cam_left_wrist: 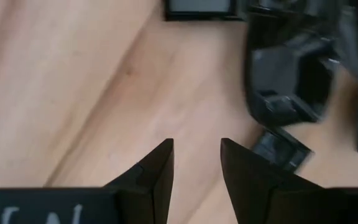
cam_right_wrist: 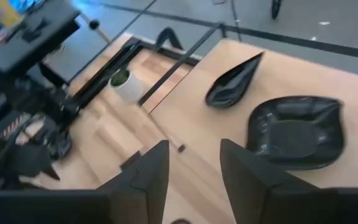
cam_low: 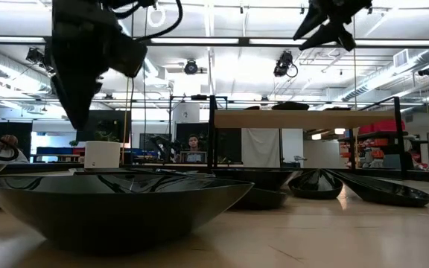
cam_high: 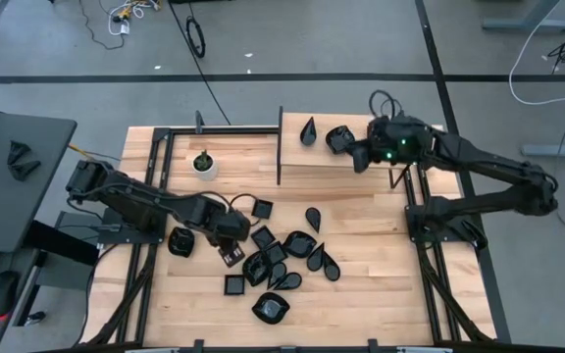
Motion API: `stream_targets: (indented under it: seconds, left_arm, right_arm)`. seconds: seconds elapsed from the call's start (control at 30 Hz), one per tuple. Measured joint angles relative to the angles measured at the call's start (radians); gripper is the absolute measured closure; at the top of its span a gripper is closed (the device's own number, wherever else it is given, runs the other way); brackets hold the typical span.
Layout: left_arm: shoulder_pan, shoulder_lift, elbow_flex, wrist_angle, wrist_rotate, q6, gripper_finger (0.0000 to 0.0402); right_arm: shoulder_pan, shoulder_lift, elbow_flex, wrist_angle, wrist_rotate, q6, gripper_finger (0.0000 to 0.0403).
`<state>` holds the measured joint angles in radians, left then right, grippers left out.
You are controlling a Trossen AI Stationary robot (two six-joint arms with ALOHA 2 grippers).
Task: Pick & Place Mini shaped plates
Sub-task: Stack the drop-shaped plate on top of the drop-shaped plate on the shelf
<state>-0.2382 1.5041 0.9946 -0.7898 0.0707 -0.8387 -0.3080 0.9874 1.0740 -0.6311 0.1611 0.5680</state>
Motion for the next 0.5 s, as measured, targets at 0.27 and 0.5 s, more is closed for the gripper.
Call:
stream_targets:
  seconds: [0.27, 0.5]
  left_arm:
    - [-0.008, -0.034, 0.000, 0.017, 0.034, 0.079, 0.0264]
    - [-0.008, -0.035, 0.000, 0.113, 0.030, -0.058, 0.0264]
  right_arm:
    - [0.192, 0.021, -0.032, -0.009, 0.149, 0.050, 0.0274]
    - [0.338, 0.021, -0.136, 0.046, 0.161, 0.170, 0.0283]
